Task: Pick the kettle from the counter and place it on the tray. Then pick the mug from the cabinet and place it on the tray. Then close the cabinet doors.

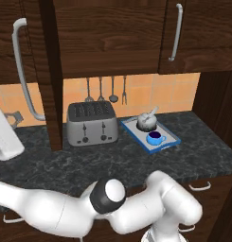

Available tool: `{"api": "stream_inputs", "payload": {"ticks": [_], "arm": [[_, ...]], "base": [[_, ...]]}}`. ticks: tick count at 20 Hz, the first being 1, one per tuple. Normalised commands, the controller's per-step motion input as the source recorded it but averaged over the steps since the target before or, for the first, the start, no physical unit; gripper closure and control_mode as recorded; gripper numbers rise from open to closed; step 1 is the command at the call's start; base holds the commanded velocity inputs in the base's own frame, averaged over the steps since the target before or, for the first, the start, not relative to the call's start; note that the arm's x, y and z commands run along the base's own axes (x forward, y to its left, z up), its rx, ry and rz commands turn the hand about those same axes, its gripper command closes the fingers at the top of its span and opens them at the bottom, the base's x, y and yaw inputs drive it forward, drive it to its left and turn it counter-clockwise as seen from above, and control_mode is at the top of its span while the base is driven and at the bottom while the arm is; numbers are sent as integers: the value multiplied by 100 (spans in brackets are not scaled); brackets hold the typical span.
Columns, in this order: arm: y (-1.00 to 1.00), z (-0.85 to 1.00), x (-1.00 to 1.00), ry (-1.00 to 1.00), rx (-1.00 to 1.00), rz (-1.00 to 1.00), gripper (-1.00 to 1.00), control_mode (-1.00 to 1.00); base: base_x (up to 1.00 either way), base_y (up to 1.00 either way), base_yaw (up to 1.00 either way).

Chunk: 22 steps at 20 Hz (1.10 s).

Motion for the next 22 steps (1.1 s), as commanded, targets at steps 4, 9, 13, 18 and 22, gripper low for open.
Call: {"api": "stream_inputs", "payload": {"ticks": [4, 9, 13, 18, 22], "arm": [[-94, 34, 22, 0, 0, -10, 100, -100], [-100, 14, -44, 0, -6, -6, 100, -100], [-100, -13, -70, 5, -22, 0, 100, -100], [-100, 0, 39, 26, -27, 0, 100, -100], [-100, -1, 94, 34, -25, 6, 100, -100]], "base": [[0, 0, 0], [0, 0, 0], [0, 0, 0], [0, 0, 0], [0, 0, 0]]}}
